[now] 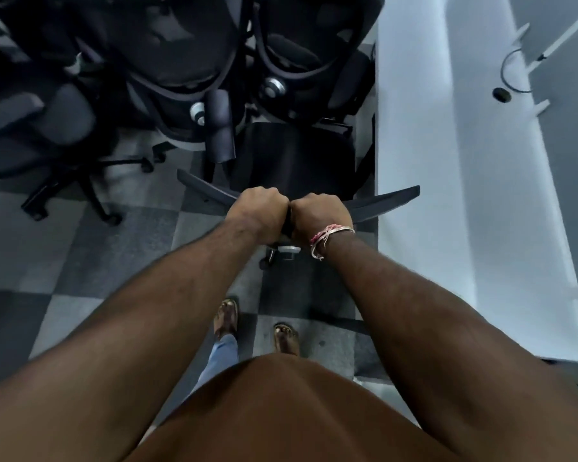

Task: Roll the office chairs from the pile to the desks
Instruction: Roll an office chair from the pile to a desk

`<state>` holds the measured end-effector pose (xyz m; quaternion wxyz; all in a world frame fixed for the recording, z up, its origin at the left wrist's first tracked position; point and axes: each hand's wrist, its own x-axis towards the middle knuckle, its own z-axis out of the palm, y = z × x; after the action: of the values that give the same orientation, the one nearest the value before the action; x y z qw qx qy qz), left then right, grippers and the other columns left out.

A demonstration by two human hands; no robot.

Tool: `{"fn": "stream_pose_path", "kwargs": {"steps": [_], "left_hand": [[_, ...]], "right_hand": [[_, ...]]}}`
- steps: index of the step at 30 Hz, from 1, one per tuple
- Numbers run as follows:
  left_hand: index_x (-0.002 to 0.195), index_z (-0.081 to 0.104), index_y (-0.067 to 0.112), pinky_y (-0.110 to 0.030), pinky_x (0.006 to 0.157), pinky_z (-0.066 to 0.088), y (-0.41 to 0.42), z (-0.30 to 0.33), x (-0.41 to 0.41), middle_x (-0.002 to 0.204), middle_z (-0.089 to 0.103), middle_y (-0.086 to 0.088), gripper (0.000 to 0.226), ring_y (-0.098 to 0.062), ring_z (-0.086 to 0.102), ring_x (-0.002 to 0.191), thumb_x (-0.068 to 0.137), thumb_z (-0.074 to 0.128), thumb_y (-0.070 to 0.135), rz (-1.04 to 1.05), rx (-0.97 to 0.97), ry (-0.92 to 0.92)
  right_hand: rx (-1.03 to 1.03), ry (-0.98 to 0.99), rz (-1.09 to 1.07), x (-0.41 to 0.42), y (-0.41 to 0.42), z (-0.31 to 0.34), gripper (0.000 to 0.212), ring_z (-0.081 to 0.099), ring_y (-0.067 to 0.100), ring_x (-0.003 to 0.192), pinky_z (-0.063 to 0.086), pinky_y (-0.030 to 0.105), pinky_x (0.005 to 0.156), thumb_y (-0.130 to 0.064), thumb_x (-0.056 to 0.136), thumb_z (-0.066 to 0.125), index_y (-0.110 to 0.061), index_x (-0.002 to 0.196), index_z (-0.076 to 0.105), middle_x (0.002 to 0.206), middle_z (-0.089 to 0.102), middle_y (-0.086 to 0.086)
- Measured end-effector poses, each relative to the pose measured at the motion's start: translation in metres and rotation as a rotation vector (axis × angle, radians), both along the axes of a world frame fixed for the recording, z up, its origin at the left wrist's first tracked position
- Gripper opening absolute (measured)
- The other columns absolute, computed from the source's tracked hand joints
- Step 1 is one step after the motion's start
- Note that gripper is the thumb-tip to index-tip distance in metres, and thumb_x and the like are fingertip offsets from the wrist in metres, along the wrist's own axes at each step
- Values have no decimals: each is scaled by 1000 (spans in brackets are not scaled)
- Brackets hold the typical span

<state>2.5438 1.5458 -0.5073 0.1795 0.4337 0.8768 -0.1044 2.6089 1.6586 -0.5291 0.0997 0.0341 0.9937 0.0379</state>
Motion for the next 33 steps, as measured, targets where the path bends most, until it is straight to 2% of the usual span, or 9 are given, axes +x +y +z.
{"fn": "stream_pose_path", "kwargs": {"steps": [3,5,8,13,17,22,25,27,33], "left_hand": [[92,71,23,-34,67,47,-22,-2,21,79,56,1,9,-24,60,77,89,66,29,57,-19,22],[93,72,23,-33,67,47,-34,-2,33,78,55,2,9,-26,65,82,89,65,27,75,-30,22],[91,71,23,-34,67,46,-42,2,56,73,48,5,7,-24,59,76,88,65,25,85,-27,11],[74,56,24,-34,65,46,-57,6,110,67,46,5,18,-21,55,69,91,62,25,83,1,6],[67,51,24,-34,63,46,-99,6,151,67,50,4,27,-20,54,66,92,63,25,121,-7,18],[71,56,25,-33,63,47,-156,9,194,67,52,5,24,-17,54,64,93,66,28,189,-9,15],[74,60,24,-34,64,49,-187,10,221,68,53,5,20,-17,56,65,92,66,28,235,-18,25],[75,61,24,-35,64,50,-205,8,238,67,53,5,18,-17,56,64,92,66,28,263,-15,23],[81,64,24,-35,66,48,-259,3,276,66,46,5,12,-21,55,70,92,63,29,368,-6,51]], "right_hand": [[-13,12,56,19,-21,1,26,62,27,59,38,29,53,-37,89,56,-22,68,52,69,65,-2],[-28,7,56,32,-35,1,29,55,26,56,39,29,54,-35,89,55,-22,65,45,69,65,-2],[-21,-11,55,53,-43,4,23,54,26,56,41,30,55,-38,87,54,-24,69,54,67,63,-3],[24,6,84,102,-55,4,27,50,23,52,39,29,52,-40,87,56,-25,66,51,67,64,-3],[30,35,144,139,-94,2,25,61,26,57,39,29,53,-38,86,58,-25,66,50,69,66,-2],[42,41,188,173,-148,-3,29,45,22,47,36,27,50,-41,83,56,-22,62,51,60,58,-4],[55,44,233,192,-179,-4,32,46,22,45,35,26,49,-45,82,58,-21,61,54,53,49,-5],[43,30,260,205,-195,-3,29,52,23,49,37,28,50,-42,84,57,-21,63,55,55,50,-5],[28,28,398,231,-244,2,23,52,25,53,39,29,53,-39,83,55,-22,67,59,65,62,-3]]}}
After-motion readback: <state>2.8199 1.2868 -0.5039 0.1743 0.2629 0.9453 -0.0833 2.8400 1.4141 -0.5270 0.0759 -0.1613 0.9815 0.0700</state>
